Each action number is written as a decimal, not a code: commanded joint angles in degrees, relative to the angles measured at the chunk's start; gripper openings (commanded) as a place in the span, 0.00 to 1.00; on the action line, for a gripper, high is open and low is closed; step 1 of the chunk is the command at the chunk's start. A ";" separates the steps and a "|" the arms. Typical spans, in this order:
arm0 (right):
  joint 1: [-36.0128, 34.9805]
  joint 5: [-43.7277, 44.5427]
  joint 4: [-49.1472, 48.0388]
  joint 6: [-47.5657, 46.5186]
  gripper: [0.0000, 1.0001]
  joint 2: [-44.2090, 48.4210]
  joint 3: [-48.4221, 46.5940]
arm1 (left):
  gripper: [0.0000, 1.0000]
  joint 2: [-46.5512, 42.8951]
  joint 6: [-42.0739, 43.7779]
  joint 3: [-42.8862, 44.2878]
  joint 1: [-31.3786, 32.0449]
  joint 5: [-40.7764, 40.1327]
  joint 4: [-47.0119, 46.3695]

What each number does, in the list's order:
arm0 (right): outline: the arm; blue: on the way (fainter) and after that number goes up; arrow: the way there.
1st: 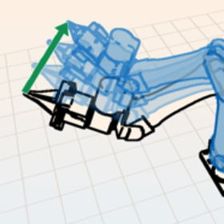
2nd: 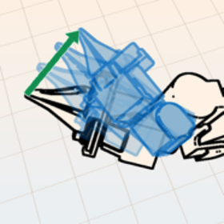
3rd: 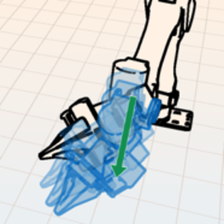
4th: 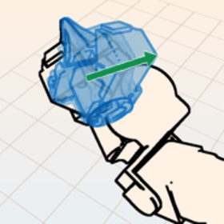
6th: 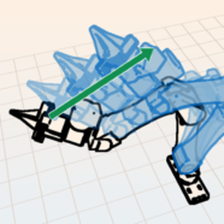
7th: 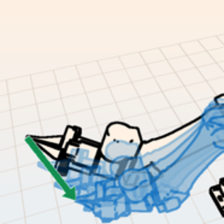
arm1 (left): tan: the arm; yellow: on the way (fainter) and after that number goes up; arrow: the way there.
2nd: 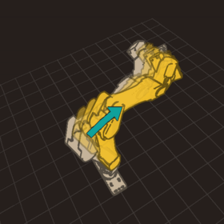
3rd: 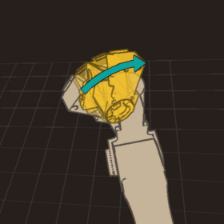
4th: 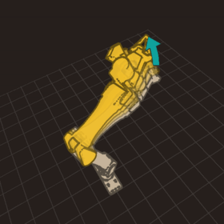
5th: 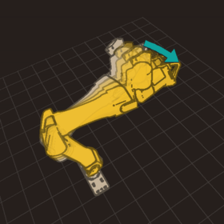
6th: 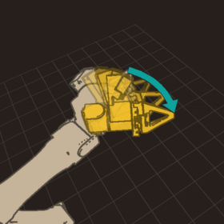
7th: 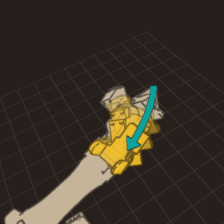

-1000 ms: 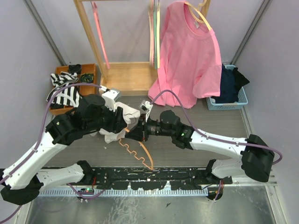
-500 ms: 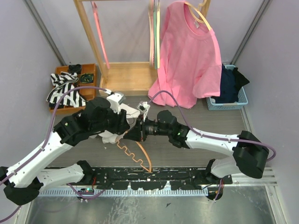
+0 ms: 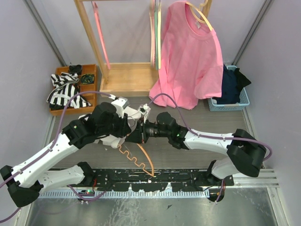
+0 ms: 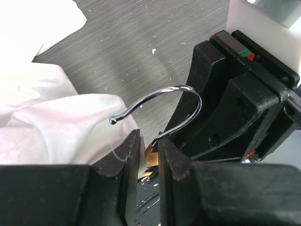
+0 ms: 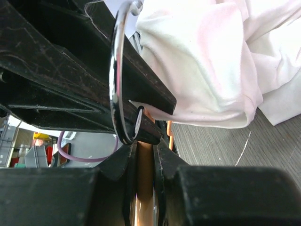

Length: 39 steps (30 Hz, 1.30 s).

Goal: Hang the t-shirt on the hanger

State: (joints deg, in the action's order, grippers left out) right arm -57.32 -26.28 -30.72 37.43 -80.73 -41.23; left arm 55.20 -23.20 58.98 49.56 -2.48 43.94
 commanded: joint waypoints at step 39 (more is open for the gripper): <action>17.20 9.63 46.52 3.94 0.60 19.39 -14.31 | 0.00 -3.75 5.90 12.36 -0.14 -13.84 9.93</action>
State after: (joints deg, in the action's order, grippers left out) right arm -41.76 -18.28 1.93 40.29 -59.94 -51.55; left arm 53.76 -19.07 66.15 49.60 -14.37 54.39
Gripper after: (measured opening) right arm 0.589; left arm 0.131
